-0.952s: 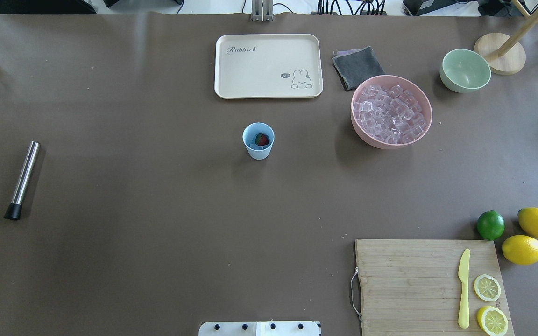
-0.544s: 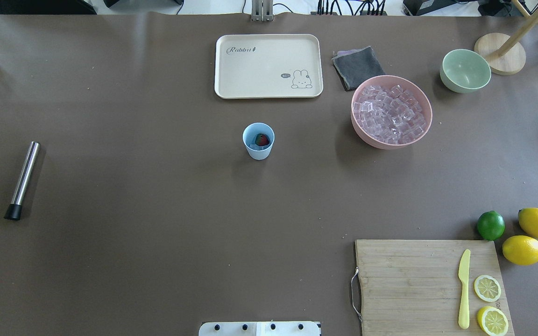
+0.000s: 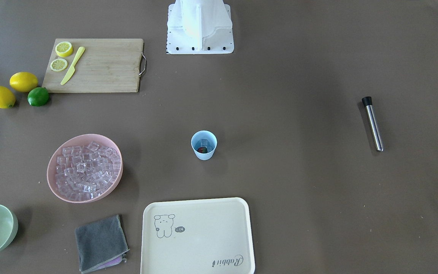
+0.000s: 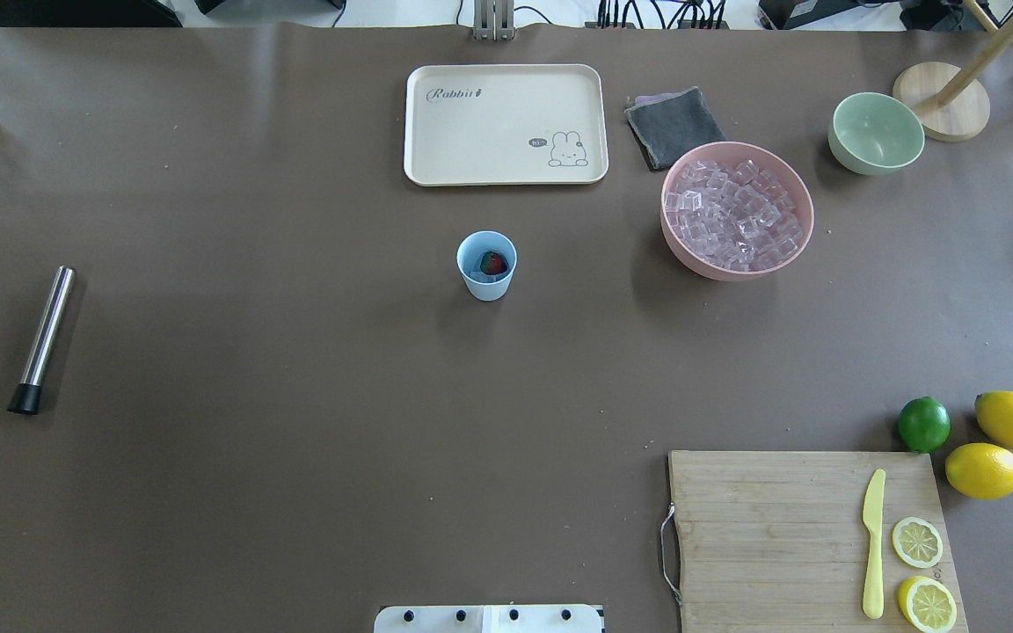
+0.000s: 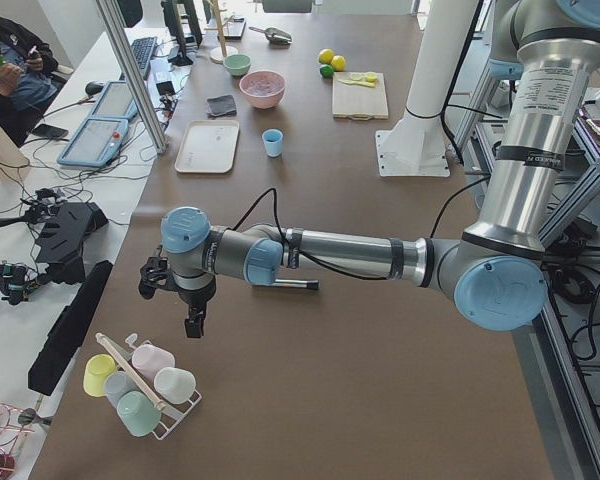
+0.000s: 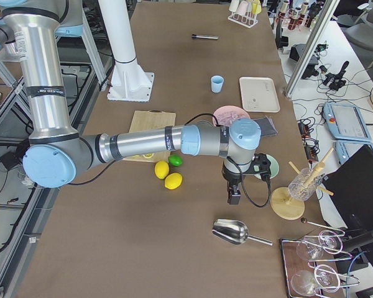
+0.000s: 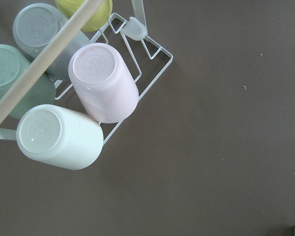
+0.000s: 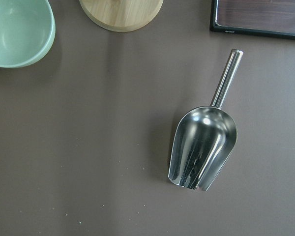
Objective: Mash ice and strawberries in cup
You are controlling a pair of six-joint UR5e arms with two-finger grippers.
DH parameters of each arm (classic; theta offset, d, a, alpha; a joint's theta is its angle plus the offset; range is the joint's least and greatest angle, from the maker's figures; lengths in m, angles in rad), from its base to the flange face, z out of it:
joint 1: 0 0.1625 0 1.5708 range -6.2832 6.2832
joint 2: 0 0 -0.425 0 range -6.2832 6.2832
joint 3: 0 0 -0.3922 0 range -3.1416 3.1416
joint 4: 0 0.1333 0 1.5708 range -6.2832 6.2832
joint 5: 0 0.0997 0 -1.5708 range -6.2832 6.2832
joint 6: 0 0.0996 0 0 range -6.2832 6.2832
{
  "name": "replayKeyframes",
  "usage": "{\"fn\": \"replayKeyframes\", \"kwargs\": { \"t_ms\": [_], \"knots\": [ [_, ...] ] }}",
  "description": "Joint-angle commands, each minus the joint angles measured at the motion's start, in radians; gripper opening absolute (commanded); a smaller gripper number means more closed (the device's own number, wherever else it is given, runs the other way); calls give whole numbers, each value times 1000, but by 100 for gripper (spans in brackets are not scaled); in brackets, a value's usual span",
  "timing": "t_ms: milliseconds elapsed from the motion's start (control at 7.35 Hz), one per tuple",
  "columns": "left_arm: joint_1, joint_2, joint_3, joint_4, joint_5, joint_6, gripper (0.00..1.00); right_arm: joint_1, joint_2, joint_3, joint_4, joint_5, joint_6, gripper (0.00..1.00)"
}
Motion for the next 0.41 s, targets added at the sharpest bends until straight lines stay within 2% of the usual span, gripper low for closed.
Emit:
{"fn": "replayKeyframes", "kwargs": {
  "t_ms": [0, 272],
  "knots": [
    [7, -9, 4, -1, 7, 4, 98, -3, 0, -2, 0, 2, -1, 100],
    [10, -10, 1, 1, 8, 3, 99, -3, 2, 1, 0, 2, 1, 100]
  ]
}}
